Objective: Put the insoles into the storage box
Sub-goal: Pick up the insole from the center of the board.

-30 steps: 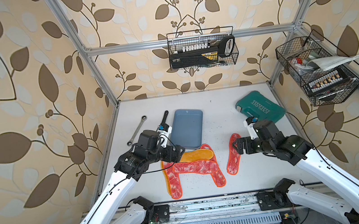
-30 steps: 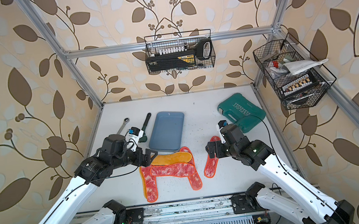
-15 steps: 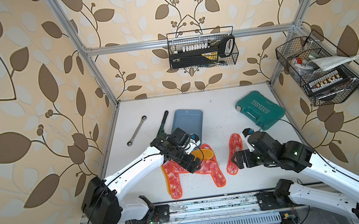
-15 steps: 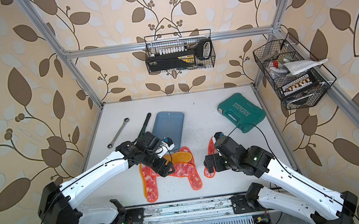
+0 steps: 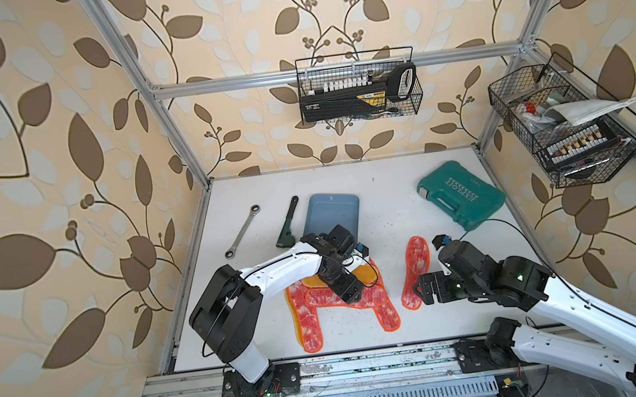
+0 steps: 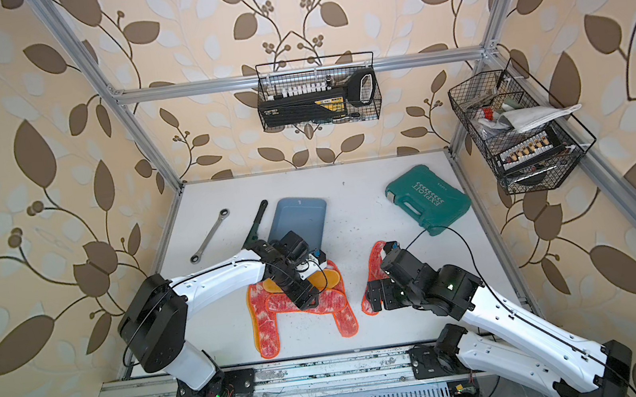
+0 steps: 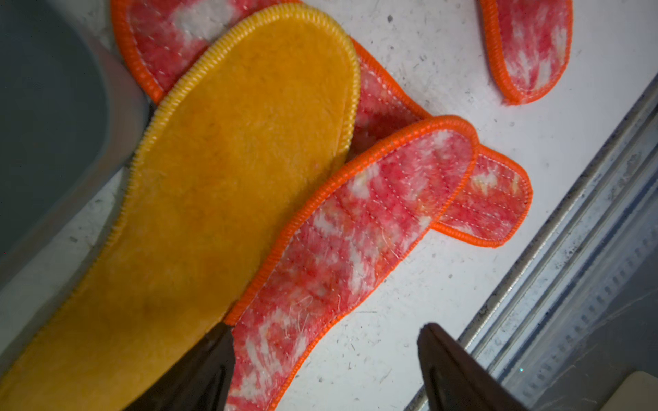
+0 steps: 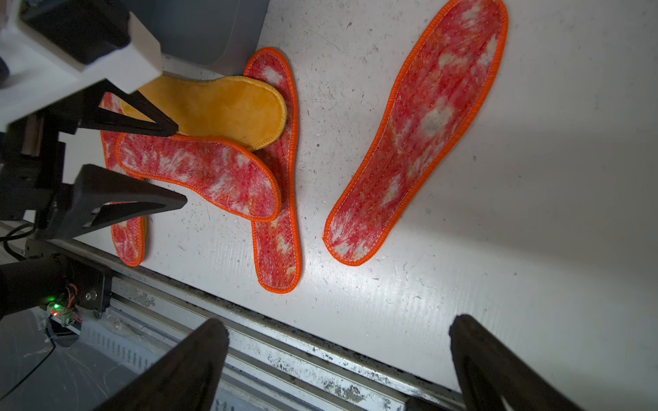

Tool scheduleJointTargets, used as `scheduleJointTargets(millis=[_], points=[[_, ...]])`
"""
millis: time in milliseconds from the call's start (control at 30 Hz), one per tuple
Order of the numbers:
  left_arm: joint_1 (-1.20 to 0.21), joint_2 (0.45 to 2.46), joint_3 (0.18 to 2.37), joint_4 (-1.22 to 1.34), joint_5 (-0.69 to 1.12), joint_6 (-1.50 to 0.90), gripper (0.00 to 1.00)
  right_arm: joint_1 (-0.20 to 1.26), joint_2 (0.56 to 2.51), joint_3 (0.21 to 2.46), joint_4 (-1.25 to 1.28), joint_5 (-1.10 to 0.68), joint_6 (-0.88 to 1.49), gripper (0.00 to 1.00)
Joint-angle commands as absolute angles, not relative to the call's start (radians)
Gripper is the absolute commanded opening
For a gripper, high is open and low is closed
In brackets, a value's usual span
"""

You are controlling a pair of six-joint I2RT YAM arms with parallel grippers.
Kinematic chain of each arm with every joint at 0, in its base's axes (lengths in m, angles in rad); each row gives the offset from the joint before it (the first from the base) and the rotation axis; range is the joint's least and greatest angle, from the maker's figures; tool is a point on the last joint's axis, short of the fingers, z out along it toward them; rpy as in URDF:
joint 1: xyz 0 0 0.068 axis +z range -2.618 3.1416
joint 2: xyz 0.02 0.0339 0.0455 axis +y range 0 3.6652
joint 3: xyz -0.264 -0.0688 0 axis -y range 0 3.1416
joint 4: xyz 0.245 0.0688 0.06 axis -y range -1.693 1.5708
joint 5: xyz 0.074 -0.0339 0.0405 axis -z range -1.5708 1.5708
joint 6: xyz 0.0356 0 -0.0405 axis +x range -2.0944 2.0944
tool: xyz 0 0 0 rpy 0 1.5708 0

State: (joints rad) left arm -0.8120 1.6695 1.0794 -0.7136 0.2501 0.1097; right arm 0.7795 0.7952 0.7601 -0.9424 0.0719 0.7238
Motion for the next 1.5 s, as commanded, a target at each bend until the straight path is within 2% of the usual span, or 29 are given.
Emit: scheduleJointTargets(millis=[0, 467, 600, 1100, 1200, 1467], points=[[-0.816, 1.699, 1.110, -0.702, 0.242, 0.151, 0.80, 0.787, 0.779, 0.737, -0.921, 0.091, 0.742, 0.99], [-0.837, 1.785, 1.097, -0.680, 0.195, 0.181, 0.66, 0.787, 0.768, 0.698, -0.894, 0.083, 0.749, 0.99], [-0.869, 1.806, 1.103, -0.700, 0.143, 0.177, 0.53, 0.787, 0.776, 0.693, -0.886, 0.081, 0.749, 0.99], [-0.954, 1.836, 1.103, -0.786, -0.025, 0.158, 0.18, 0.787, 0.773, 0.672, -0.875, 0.095, 0.754, 0.99], [-0.959, 1.834, 1.112, -0.812, -0.034, 0.155, 0.00, 0.786, 0.769, 0.670, -0.874, 0.097, 0.756, 0.99], [-0.959, 1.728, 1.138, -0.848, 0.013, 0.130, 0.00, 0.786, 0.761, 0.682, -0.873, 0.106, 0.759, 0.99]])
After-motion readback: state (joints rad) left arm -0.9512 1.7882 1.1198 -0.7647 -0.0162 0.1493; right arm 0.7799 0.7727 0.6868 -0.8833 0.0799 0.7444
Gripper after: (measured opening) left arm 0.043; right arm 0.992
